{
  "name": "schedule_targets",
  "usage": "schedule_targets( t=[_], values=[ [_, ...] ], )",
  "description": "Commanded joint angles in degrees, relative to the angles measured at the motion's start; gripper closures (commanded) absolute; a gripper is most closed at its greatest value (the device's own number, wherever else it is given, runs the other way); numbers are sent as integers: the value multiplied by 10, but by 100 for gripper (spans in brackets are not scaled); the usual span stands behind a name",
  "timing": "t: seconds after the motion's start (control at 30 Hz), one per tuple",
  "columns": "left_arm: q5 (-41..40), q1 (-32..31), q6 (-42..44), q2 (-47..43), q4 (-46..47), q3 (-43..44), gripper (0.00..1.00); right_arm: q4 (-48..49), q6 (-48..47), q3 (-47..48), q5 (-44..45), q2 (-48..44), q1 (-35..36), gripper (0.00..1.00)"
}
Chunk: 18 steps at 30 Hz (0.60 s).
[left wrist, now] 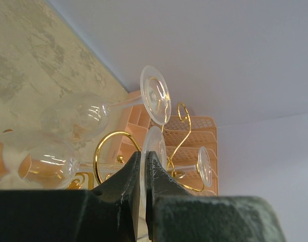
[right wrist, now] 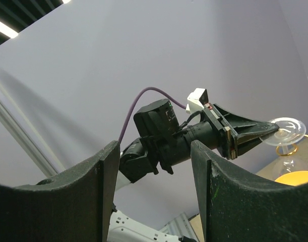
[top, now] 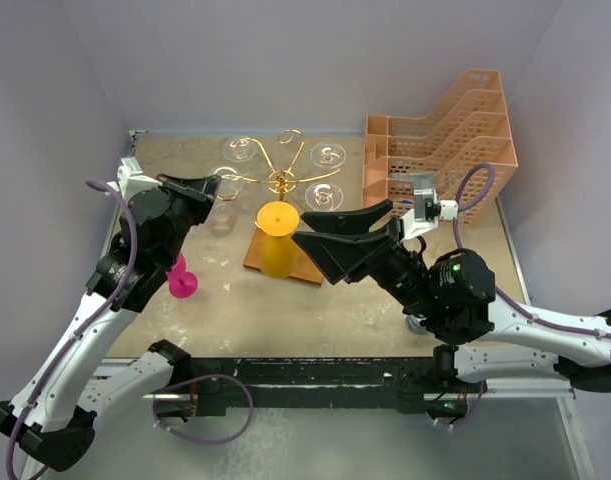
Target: Place the wine glass upside down on the wine glass rack
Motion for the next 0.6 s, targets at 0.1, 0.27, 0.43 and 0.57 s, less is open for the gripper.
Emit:
schedule_targets(
  t=[0.1,0.27,0.43,0.57],
  values=[
    [33,1,34,-6,7,32,100,22,6,10,-3,-1,1,39],
    [44,1,43,-7,-11,32,100,21,8,9,-2,2,1,39],
    [47,1,60,-13,-23,31,98,19,10,10,-2,5,1,39],
    [43,1,76,-12,-39,40,94,16,12,11,0,4,1,40]
  ],
)
